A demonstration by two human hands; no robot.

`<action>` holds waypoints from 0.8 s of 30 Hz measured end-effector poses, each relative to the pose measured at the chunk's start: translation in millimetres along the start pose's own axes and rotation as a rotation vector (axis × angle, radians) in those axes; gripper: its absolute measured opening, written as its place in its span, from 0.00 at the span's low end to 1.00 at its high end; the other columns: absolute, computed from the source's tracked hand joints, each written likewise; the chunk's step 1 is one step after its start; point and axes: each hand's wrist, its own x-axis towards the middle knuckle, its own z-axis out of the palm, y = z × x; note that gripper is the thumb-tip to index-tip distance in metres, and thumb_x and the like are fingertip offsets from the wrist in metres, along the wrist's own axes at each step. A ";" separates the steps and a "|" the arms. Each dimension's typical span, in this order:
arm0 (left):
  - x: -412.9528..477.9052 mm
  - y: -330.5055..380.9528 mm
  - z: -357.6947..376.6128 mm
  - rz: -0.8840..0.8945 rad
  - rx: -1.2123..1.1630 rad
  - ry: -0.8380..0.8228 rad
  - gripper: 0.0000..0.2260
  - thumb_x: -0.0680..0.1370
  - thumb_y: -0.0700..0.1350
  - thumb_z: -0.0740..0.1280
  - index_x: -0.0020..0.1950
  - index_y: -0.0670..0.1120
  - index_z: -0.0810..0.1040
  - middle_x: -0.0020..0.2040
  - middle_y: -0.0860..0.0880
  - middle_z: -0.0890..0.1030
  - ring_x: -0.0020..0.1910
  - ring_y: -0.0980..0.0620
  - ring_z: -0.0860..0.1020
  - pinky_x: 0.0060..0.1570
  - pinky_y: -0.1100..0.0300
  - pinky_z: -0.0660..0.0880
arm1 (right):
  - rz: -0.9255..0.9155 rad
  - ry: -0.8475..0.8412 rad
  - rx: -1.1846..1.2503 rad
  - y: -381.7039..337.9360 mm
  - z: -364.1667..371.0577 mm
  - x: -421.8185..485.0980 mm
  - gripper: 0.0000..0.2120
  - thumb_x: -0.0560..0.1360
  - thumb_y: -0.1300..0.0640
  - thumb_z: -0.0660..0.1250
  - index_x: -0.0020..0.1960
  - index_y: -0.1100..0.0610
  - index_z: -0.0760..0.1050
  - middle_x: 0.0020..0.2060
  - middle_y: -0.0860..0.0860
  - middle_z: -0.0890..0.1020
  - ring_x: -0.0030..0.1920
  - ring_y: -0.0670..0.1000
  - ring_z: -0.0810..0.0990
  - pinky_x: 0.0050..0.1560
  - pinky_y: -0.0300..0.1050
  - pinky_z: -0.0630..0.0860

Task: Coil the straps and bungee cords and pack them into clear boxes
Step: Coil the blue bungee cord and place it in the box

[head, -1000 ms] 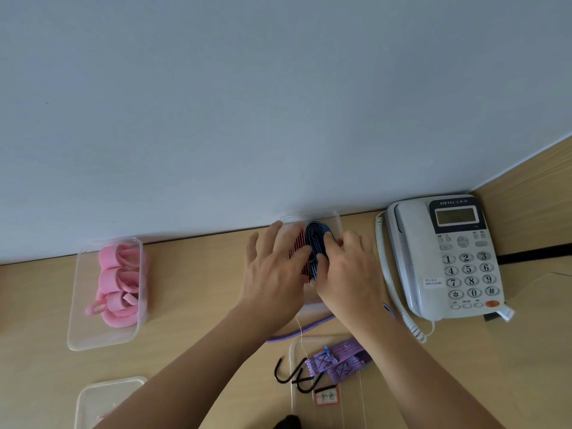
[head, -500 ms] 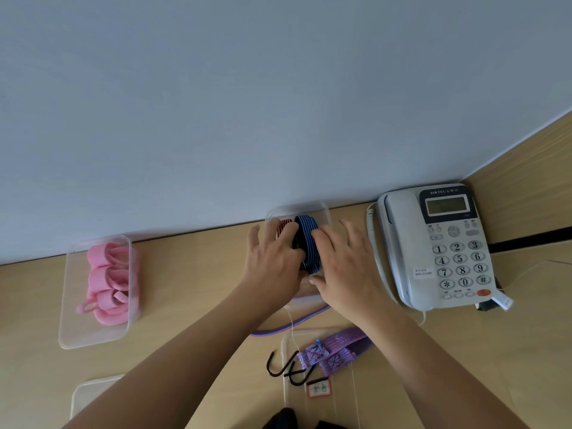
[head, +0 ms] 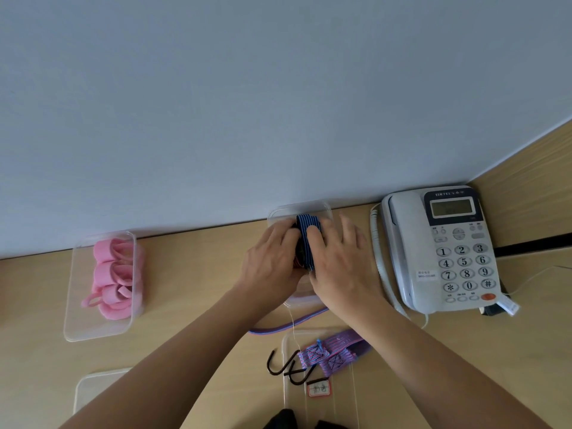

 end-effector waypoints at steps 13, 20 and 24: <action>-5.5 -7.6 0.0 0.097 0.171 0.025 0.30 0.67 0.57 0.77 0.66 0.47 0.80 0.70 0.41 0.77 0.70 0.38 0.70 0.64 0.37 0.72 | 0.149 0.522 0.549 30.6 7.9 -65.3 0.09 0.71 0.65 0.70 0.51 0.62 0.81 0.50 0.55 0.81 0.51 0.58 0.77 0.56 0.47 0.73; -46.1 -4.7 -7.3 0.089 -0.021 0.254 0.19 0.77 0.51 0.71 0.64 0.43 0.82 0.65 0.41 0.80 0.65 0.39 0.75 0.63 0.43 0.75 | -0.055 0.231 0.526 29.3 23.7 -138.1 0.09 0.70 0.51 0.72 0.47 0.54 0.81 0.44 0.48 0.80 0.45 0.53 0.77 0.49 0.46 0.72; -84.8 -6.5 -8.2 0.045 -0.045 0.322 0.14 0.76 0.45 0.73 0.60 0.42 0.84 0.62 0.42 0.81 0.61 0.39 0.76 0.60 0.45 0.77 | -0.198 -0.062 0.201 13.6 33.2 -151.5 0.23 0.60 0.46 0.75 0.53 0.51 0.79 0.51 0.48 0.78 0.52 0.56 0.77 0.48 0.52 0.71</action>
